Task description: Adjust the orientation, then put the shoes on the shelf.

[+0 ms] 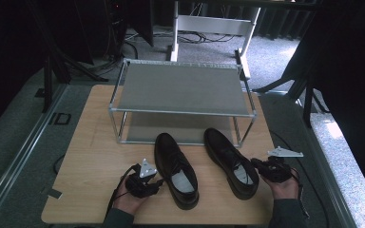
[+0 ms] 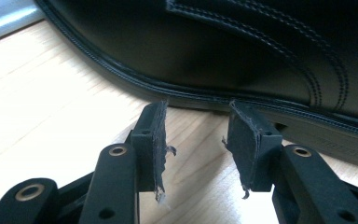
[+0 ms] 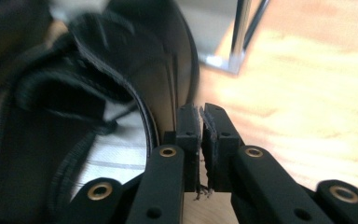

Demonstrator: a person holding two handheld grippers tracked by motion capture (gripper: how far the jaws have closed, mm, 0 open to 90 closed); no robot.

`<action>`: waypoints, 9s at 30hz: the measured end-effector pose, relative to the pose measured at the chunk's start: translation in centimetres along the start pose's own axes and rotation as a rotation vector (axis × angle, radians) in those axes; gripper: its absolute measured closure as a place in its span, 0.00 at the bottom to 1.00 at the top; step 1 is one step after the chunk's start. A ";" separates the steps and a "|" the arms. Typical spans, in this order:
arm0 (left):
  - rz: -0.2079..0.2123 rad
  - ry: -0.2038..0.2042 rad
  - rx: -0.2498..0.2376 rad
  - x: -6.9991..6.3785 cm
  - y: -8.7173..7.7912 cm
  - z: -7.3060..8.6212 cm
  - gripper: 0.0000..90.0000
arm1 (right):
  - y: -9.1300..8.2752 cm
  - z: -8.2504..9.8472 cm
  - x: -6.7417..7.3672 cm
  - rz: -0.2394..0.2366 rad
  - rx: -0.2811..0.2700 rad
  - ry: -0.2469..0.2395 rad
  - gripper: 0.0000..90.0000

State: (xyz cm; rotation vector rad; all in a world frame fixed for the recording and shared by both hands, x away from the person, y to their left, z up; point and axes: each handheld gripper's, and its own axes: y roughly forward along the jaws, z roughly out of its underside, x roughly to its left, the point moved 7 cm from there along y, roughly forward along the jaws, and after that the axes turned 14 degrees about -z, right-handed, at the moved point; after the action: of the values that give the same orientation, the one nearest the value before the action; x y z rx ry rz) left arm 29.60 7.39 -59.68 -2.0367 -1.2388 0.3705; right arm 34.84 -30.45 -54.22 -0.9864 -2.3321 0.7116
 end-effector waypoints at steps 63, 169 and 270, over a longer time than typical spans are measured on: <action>0.130 0.066 -0.010 -5.3 3.2 -4.0 0.81 | 1.9 -1.8 4.1 -0.071 0.059 -0.112 0.91; -0.086 -0.106 -0.011 2.1 3.0 -1.4 0.61 | -1.3 -1.7 6.9 -0.102 0.125 -0.064 0.56; -0.081 -0.097 -0.022 1.8 3.0 -1.4 0.60 | 2.2 -0.6 7.9 -0.023 0.262 0.006 0.90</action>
State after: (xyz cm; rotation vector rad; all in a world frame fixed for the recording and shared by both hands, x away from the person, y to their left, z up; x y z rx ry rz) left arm 33.26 7.50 -60.59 -1.9997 -1.3855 0.4231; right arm 31.41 -23.01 -53.24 -0.8419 -2.1713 0.9738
